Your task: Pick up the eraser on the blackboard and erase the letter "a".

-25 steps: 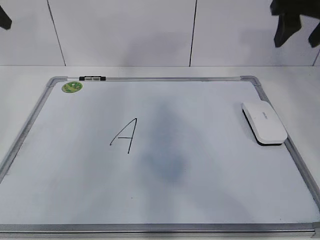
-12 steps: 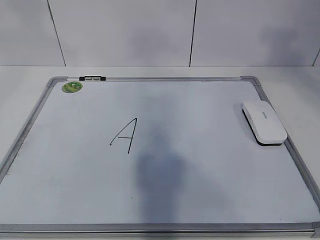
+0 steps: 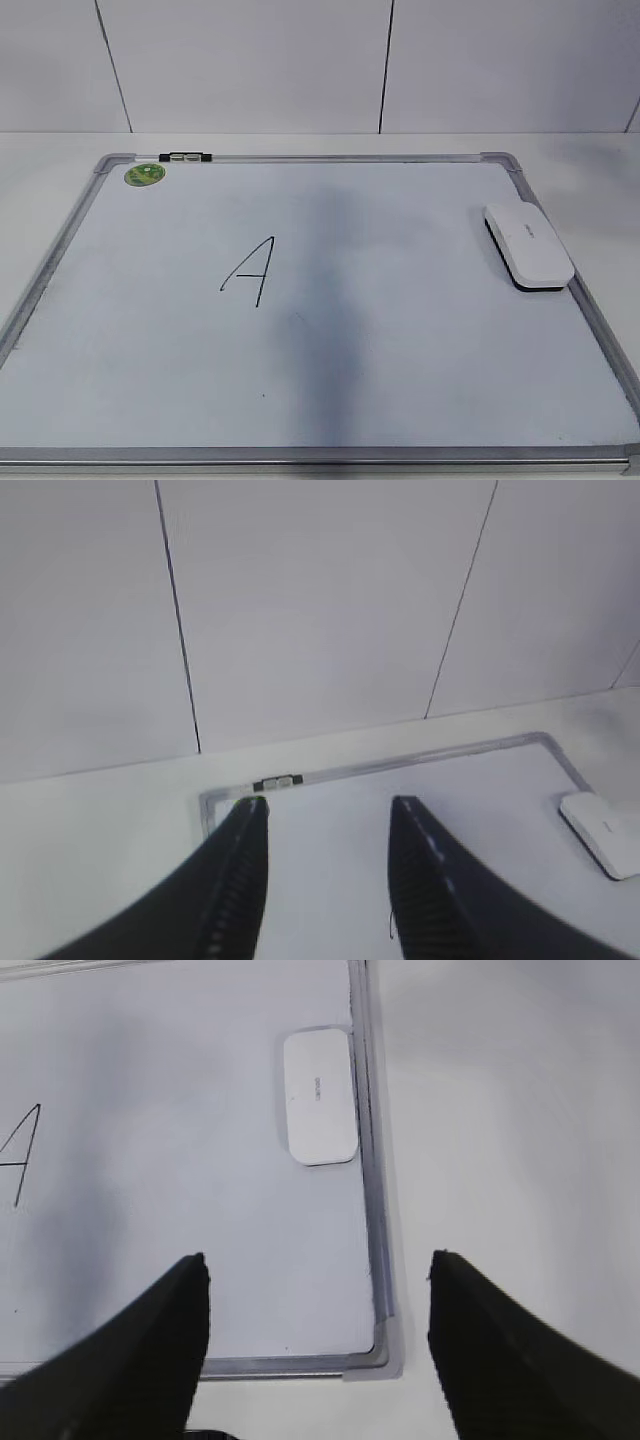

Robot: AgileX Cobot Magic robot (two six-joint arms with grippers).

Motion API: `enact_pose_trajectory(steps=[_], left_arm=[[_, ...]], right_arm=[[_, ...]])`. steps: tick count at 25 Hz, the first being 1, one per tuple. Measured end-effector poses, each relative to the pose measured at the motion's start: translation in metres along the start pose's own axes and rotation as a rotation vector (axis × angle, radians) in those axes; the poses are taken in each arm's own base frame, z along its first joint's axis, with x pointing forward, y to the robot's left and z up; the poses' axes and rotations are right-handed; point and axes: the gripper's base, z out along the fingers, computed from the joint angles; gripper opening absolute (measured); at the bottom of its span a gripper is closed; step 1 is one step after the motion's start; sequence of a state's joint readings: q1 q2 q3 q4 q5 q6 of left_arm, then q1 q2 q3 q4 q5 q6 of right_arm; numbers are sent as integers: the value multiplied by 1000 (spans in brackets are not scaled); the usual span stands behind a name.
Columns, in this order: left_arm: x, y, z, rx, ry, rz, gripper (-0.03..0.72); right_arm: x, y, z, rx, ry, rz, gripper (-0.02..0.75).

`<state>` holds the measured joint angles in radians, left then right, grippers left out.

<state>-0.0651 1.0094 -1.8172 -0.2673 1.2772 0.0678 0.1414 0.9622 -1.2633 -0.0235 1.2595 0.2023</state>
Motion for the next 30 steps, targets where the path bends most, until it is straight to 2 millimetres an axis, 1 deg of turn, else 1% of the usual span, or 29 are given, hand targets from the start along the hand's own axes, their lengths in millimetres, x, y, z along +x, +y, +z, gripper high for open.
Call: enact_pose_trajectory(steps=[2,5,8,12,15,18,25,30], left_arm=[[7,-6,-22,0,-42,11,287],[27,-14,-55,-2,-93,25,287],[53,-16,-69,-11,-91,27,276],[95,-17,-74,-15,-48,16,256],[125,-16,-75,-18,-18,10,253],[153,-14,-70,-26,22,2,253],[216,-4,-49,-67,134,-12,253],[256,3,-32,-89,213,-20,253]], right_arm=[[13,-1,-9,-26,-17,7,538],[29,0,-19,-71,-35,21,537],[44,-1,-26,-104,-48,30,537],[64,-2,-24,-126,-36,38,537],[78,-4,-21,-141,-23,37,537],[90,-4,-22,-168,-27,8,537],[121,-8,-28,-198,-78,-78,537],[154,-15,-29,-195,-137,-137,537]])
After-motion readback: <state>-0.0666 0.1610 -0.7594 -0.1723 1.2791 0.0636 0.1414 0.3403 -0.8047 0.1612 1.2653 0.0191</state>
